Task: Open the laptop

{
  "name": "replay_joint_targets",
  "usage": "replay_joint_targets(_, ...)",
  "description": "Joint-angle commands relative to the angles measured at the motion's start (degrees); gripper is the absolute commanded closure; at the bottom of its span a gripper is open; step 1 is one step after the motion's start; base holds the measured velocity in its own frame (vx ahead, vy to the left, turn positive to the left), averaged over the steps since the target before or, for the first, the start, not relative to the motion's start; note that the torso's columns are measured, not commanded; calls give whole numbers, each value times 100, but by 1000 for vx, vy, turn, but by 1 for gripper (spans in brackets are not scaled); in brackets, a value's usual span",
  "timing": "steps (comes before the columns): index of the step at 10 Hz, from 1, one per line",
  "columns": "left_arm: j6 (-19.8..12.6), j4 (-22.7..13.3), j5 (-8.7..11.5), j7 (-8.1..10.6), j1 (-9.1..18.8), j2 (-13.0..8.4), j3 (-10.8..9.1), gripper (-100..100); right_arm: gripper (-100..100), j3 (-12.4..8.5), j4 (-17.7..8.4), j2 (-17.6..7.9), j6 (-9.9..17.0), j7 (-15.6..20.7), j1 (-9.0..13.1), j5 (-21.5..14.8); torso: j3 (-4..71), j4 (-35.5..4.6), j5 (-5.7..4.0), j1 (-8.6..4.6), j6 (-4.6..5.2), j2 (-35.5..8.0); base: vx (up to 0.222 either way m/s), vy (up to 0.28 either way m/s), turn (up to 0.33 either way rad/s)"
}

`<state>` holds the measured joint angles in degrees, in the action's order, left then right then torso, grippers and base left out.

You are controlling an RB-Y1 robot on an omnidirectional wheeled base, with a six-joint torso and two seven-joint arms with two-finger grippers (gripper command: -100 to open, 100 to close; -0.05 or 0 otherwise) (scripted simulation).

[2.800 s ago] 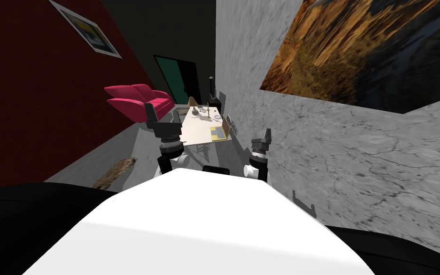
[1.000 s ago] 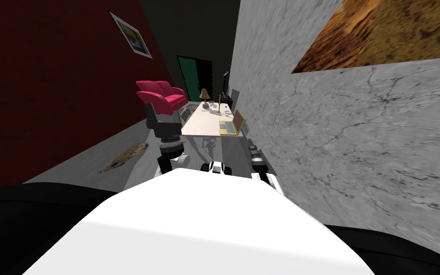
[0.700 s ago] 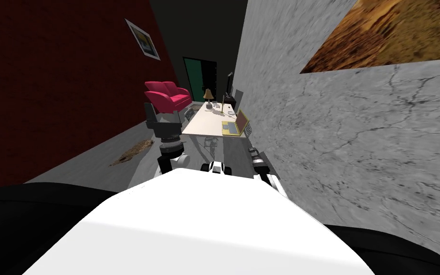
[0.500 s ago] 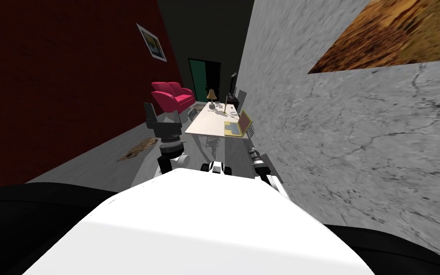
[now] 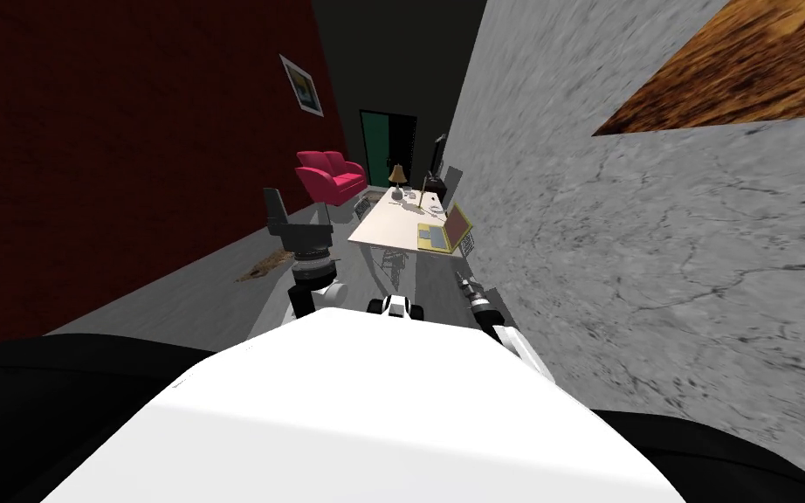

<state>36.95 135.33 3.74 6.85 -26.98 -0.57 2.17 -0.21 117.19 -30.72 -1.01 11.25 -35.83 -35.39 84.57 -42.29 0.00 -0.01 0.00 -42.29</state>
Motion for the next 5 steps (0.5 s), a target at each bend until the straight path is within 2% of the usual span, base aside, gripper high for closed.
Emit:
replay_joint_targets(1,0,0,0,0,0,0,0,0,-100,-21,-208,-327,299,225,-14,-379,2,0,1,3,-3,3,-2,17,119)
replay_joint_targets(2,0,0,0,0,-1,0,0,0,-100,-52,-329,-541,479,370,-69,-575,1,1,0,-1,4,2,-5,16,145)
replay_joint_targets(3,0,0,0,0,0,0,0,0,-100,-52,-329,-541,479,370,-69,-620,1,0,0,-2,0,1,-3,11,104)
replay_joint_targets(5,0,0,0,0,0,0,0,0,-100,-114,-600,-931,844,663,-172,-1000,0,0,0,3,-2,0,-2,24,242)
